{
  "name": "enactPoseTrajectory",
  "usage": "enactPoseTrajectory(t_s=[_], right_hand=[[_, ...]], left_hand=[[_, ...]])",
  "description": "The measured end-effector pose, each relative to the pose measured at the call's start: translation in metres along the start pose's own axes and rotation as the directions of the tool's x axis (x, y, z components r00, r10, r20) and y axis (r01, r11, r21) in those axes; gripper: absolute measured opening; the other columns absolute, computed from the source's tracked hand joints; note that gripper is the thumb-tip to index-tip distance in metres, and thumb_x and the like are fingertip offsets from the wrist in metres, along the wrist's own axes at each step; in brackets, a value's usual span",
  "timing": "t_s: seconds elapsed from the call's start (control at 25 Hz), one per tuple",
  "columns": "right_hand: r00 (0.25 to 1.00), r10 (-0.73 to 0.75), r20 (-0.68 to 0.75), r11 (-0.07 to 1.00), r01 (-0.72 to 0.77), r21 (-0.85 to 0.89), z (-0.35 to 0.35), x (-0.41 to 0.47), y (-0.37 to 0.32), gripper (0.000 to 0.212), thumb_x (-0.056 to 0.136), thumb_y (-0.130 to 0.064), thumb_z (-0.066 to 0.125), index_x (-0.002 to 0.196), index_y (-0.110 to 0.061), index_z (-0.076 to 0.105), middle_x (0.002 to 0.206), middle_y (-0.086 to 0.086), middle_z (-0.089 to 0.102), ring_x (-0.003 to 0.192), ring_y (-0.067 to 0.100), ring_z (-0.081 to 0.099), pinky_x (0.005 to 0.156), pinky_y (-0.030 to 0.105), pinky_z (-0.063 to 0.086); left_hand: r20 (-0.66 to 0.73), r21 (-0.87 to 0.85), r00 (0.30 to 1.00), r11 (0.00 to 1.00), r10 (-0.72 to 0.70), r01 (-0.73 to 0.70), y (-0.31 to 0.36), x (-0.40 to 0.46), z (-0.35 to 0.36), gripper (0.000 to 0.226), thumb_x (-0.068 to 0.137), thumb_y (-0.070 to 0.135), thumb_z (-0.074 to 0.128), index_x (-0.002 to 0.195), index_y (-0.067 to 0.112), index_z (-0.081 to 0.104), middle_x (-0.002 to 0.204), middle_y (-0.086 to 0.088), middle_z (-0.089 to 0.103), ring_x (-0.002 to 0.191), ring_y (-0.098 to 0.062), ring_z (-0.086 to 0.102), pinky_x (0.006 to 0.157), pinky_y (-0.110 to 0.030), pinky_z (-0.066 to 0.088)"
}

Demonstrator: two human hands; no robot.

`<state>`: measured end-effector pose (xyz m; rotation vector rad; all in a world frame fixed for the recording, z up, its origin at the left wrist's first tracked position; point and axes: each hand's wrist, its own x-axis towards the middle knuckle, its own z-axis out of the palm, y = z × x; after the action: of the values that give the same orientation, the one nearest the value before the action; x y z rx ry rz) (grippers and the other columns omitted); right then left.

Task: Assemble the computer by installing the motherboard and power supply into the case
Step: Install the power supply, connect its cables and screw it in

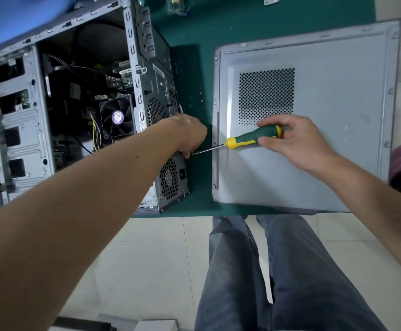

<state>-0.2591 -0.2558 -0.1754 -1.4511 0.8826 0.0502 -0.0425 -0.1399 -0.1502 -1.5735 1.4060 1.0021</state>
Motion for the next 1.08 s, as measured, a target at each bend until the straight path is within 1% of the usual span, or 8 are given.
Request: enactPoseTrajectory(t_s=[0.4,0.64,0.72,0.8,0.88,0.96,1.04,1.08], right_hand=[[0.997,0.053,0.056,0.998,-0.054,0.010,-0.002,0.002,0.008,0.028,0.080,-0.008,0.080,0.092,-0.033,0.074,0.094,0.009,0.074,0.088,0.033,0.071,0.090,0.048,0.057],[0.992,0.091,0.082,0.992,-0.083,-0.090,0.002,0.003,0.012,0.002,0.088,-0.033,0.072,0.088,-0.035,0.073,0.070,-0.003,0.072,0.065,0.016,0.072,0.056,0.025,0.055],[0.995,0.058,0.085,0.994,-0.050,-0.094,0.003,0.002,0.012,0.007,0.088,-0.027,0.073,0.091,-0.033,0.072,0.075,-0.002,0.071,0.070,0.021,0.071,0.060,0.028,0.056],[0.996,0.012,0.093,0.993,-0.001,-0.118,0.002,0.001,0.012,0.018,0.084,-0.016,0.077,0.095,-0.029,0.071,0.089,0.003,0.071,0.083,0.028,0.069,0.078,0.041,0.058],[0.995,-0.022,0.094,0.984,0.039,-0.176,0.003,0.001,0.013,0.021,0.082,-0.012,0.078,0.095,-0.026,0.071,0.095,0.003,0.070,0.090,0.029,0.066,0.085,0.044,0.055],[0.997,0.027,0.078,0.992,-0.017,-0.127,0.005,0.001,0.012,0.012,0.086,-0.020,0.076,0.094,-0.028,0.072,0.090,0.004,0.071,0.081,0.024,0.070,0.073,0.037,0.058],[0.992,0.108,0.066,0.986,-0.099,-0.135,0.010,0.000,0.006,0.008,0.093,-0.034,0.066,0.090,-0.028,0.070,0.081,0.004,0.071,0.065,0.016,0.071,0.058,0.025,0.055],[0.990,0.126,0.062,0.973,-0.111,-0.204,0.012,0.001,0.006,0.017,0.096,-0.039,0.060,0.091,-0.025,0.069,0.080,0.004,0.069,0.061,0.015,0.069,0.055,0.024,0.054]], left_hand=[[0.033,0.025,0.999,1.000,-0.002,0.001,0.003,-0.005,-0.001,0.022,0.083,0.028,0.079,0.101,0.018,0.072,0.100,0.000,0.069,0.093,-0.021,0.064,0.085,-0.038,0.055],[-0.044,0.135,0.996,0.988,-0.074,0.079,0.012,-0.016,-0.004,0.017,0.089,0.012,0.068,0.076,0.008,0.057,0.066,0.000,0.049,0.067,-0.017,0.054,0.061,-0.031,0.048],[-0.104,0.140,0.990,0.985,-0.090,0.104,0.012,-0.027,-0.010,0.024,0.090,0.004,0.060,0.068,0.009,0.051,0.064,-0.001,0.048,0.059,-0.014,0.050,0.055,-0.029,0.045],[-0.209,0.075,0.971,0.989,-0.112,0.130,0.005,-0.040,-0.016,0.013,0.093,0.006,0.057,0.081,0.009,0.062,0.074,-0.002,0.056,0.069,-0.017,0.057,0.063,-0.030,0.049],[-0.460,-0.073,0.878,0.991,-0.132,0.111,-0.004,-0.056,-0.011,0.012,0.095,0.011,0.057,0.099,0.011,0.069,0.095,-0.005,0.061,0.091,-0.024,0.058,0.080,-0.037,0.047],[-0.766,-0.288,0.606,0.957,-0.213,-0.028,-0.003,-0.082,0.011,0.016,0.096,0.011,0.058,0.106,0.009,0.070,0.104,-0.010,0.059,0.100,-0.029,0.052,0.087,-0.036,0.041],[-0.850,-0.474,0.314,0.874,-0.423,-0.107,0.010,-0.107,0.042,0.021,0.094,0.009,0.060,0.113,0.006,0.067,0.112,-0.014,0.056,0.106,-0.031,0.049,0.091,-0.032,0.037],[-0.792,-0.590,0.267,0.800,-0.548,-0.107,0.017,-0.114,0.057,0.027,0.094,0.012,0.061,0.121,0.008,0.063,0.119,-0.015,0.052,0.112,-0.030,0.047,0.096,-0.034,0.037]])
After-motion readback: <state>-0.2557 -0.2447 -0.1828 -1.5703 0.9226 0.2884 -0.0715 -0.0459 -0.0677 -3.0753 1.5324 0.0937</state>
